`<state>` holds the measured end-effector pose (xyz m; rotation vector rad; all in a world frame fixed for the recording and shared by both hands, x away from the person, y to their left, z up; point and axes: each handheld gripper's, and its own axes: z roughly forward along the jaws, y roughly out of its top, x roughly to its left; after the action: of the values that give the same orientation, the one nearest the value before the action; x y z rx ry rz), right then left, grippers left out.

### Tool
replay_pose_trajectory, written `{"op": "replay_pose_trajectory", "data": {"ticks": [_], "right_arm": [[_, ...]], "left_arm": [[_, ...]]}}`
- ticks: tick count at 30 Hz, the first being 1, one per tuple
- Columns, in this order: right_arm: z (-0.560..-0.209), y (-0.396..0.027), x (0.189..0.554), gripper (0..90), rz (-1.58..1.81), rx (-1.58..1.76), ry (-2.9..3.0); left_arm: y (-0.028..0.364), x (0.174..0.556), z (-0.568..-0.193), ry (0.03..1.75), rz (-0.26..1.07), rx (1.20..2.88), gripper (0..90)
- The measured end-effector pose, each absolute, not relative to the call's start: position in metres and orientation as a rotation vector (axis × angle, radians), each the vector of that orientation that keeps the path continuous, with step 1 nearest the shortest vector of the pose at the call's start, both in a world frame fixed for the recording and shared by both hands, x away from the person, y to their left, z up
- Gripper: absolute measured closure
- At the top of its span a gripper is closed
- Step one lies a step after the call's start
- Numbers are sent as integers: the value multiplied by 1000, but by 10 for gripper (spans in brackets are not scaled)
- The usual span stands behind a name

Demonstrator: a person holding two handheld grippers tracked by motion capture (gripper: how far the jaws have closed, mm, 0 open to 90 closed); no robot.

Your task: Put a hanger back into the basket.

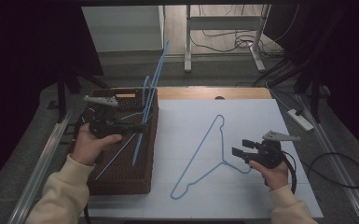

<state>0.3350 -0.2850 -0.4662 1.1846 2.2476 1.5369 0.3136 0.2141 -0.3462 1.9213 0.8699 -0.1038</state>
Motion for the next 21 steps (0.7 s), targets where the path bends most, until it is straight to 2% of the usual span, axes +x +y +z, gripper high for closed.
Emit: {"op": "replay_pose_trajectory", "data": {"ticks": [11,21], "right_arm": [[-468,-284,336,304,1521,1185,2256],[-470,-284,337,305,1505,1197,2254]], "left_arm": [[261,314,-360,915,-98,1943,868],[281,318,-382,944,-101,2040,868]]}}
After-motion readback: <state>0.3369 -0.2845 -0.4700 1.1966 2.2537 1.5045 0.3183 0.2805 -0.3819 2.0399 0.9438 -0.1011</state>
